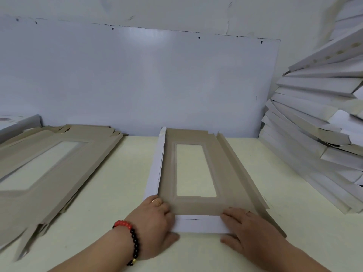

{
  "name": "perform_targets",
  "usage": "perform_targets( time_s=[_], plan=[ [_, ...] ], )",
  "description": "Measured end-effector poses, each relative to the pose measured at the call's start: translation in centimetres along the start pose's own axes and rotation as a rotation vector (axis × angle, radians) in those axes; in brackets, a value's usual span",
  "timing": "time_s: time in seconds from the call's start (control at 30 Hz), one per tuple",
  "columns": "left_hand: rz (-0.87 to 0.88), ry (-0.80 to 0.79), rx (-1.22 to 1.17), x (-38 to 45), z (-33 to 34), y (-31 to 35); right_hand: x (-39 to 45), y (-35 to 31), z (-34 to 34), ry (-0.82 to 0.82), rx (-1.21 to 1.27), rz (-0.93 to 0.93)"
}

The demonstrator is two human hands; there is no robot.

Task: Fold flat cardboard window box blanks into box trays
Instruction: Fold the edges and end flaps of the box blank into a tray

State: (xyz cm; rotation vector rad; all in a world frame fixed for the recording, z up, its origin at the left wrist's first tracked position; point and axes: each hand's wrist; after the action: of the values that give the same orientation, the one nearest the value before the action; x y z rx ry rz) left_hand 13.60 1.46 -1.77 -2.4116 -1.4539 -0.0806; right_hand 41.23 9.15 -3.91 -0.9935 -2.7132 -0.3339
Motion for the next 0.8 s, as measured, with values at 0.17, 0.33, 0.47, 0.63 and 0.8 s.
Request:
perform_targets(
  time_s=[0.17, 0.33, 0.47, 0.63, 0.8],
  plan=[
    [-0.03, -0.112, 0.033, 1.6, -0.7, 0.1, 1.4, 0.0, -0.7, 0.032, -0.049, -0.054],
    [-0.281, -0.212, -0.145, 4.3, -0.2, -0.7, 4.6, -0.5, -0.5, -0.094, -0.032, -0.008],
    [-0.268, -0.21, -0.082, 6.2, 1.3, 0.4, 6.6, -2.0, 0.8, -0.099, 0.044, 0.078],
    [-0.273, -0.313, -0.058, 6.3, 3.6, 2.2, 6.8, -3.7, 2.7, -0.262, 0.073, 0.145],
    [-0.33, -0.455, -0.025, 5.3, 3.6, 1.4, 6.0, -2.0, 2.8, -0.398, 0.076, 0.188]
  ],
)
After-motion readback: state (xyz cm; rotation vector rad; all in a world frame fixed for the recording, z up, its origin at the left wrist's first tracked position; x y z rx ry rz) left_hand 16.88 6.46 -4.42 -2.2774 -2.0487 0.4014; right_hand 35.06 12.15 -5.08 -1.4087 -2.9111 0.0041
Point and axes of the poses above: each hand's wrist, its own x-axis towards the middle knuckle, its own z-axis out of the palm, y = z × x, and after that the axes turned 4 degrees about y, right-handed
